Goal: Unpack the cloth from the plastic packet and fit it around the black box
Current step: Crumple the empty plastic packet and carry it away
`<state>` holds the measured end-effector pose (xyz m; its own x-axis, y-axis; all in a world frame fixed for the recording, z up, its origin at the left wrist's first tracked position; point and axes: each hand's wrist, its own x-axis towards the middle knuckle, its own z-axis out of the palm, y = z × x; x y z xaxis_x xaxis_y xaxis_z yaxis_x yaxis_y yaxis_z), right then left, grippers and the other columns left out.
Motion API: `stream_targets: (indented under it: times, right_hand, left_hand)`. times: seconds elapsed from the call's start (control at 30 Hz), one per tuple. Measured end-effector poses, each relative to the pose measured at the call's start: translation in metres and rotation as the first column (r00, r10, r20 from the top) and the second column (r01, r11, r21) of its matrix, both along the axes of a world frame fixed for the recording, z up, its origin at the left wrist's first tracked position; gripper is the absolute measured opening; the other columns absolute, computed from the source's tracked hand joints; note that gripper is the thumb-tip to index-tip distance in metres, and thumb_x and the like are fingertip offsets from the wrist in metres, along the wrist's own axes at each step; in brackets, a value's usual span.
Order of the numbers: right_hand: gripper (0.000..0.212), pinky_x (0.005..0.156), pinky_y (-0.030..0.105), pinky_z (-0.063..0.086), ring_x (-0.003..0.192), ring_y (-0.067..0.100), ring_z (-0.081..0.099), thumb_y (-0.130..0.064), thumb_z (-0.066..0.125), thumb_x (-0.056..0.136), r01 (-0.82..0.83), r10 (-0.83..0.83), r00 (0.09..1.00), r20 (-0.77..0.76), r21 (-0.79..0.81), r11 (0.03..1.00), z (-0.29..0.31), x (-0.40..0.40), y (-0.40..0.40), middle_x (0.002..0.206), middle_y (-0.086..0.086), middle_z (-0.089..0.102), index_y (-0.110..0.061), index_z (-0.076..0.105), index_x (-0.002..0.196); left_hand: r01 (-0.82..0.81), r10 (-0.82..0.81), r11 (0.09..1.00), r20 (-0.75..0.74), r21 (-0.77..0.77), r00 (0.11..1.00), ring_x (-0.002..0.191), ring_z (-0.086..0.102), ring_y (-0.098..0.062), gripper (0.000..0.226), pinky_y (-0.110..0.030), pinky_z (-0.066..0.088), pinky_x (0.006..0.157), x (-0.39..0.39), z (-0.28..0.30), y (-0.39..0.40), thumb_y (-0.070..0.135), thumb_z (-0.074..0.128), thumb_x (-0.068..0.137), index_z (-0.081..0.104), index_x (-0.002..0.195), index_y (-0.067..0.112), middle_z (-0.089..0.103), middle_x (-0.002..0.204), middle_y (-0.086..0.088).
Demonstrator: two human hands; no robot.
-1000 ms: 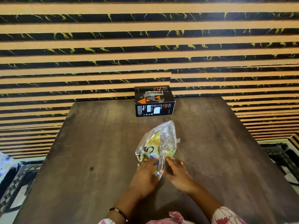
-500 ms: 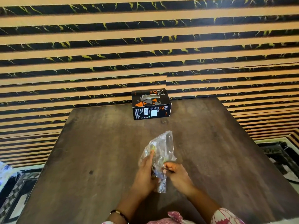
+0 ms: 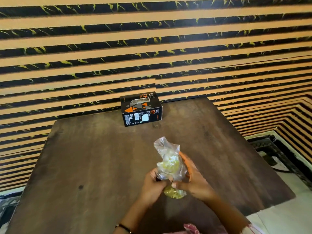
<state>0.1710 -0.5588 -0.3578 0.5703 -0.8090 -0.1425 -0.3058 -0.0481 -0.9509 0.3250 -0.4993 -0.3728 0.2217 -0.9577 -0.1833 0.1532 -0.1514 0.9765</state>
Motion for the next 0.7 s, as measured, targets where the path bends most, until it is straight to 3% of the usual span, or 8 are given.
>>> stream_targets:
  times: [0.1,0.23,0.33,0.47,0.6,0.7]
  right_hand:
    - [0.063,0.079,0.018,0.052,0.096,0.003,0.066,-0.007,0.08,0.064,0.009,-0.021,0.997,0.076,0.16,0.987,0.004,-0.023,0.003,0.109,-0.003,0.066,-0.012,0.053,0.121]
    - [0.038,0.082,0.039,0.056,0.09,0.028,0.069,-0.025,0.08,0.062,0.189,-0.191,0.98,0.056,0.041,0.981,-0.002,-0.047,0.011,0.093,0.008,0.074,-0.02,0.067,0.097]
    - [0.029,0.078,0.033,0.056,0.083,0.016,0.071,-0.002,0.076,0.07,0.314,-0.313,0.949,0.044,-0.024,0.949,0.0,-0.066,0.008,0.081,-0.004,0.076,-0.025,0.07,0.086]
    - [0.03,0.067,0.02,0.054,0.074,0.005,0.07,0.009,0.072,0.07,0.406,-0.407,0.91,0.079,0.023,0.914,0.01,-0.108,0.006,0.073,-0.009,0.076,-0.019,0.07,0.08]
    - [0.023,0.065,0.021,0.057,0.071,0.011,0.071,0.011,0.067,0.073,0.434,-0.447,0.884,0.135,0.114,0.894,0.021,-0.18,0.008,0.07,-0.002,0.076,-0.01,0.072,0.081]
    - [0.026,0.063,0.02,0.055,0.072,0.011,0.07,0.013,0.064,0.075,0.505,-0.525,0.84,0.138,0.151,0.849,0.018,-0.235,0.01,0.076,0.002,0.075,-0.01,0.071,0.085]
  left_hand:
    - [0.1,-0.101,0.994,-0.013,-0.052,0.995,0.088,0.069,-0.015,0.056,-0.026,0.054,0.077,-0.022,0.003,-0.006,0.017,0.081,0.052,0.059,0.103,0.009,0.075,0.09,-0.001]
    - [0.116,-0.115,0.991,0.025,-0.066,0.993,0.091,0.066,-0.004,0.069,-0.022,0.051,0.08,-0.049,0.008,-0.014,0.021,0.077,0.049,0.048,0.111,0.02,0.067,0.101,0.005]
    - [0.107,-0.1,0.992,0.098,-0.064,0.99,0.094,0.063,0.006,0.072,-0.015,0.049,0.082,-0.071,0.012,-0.023,-0.006,0.075,0.063,0.042,0.116,0.03,0.06,0.109,0.016]
    - [0.225,-0.221,0.974,0.19,0.0,0.957,0.099,0.064,0.001,0.097,-0.026,0.052,0.089,-0.107,0.01,-0.043,0.003,0.081,0.063,0.028,0.134,0.042,0.068,0.108,0.014]
    - [0.373,-0.36,0.928,0.251,-0.002,0.898,0.11,0.061,-0.007,0.065,-0.029,0.047,0.098,-0.176,0.02,-0.052,0.01,0.077,0.067,0.055,0.124,0.034,0.066,0.12,0.004]
    - [0.435,-0.422,0.9,0.277,0.018,0.863,0.092,0.065,0.001,0.041,-0.017,0.048,0.082,-0.234,0.031,-0.055,0.002,0.066,0.077,0.068,0.1,0.036,0.073,0.097,0.016]
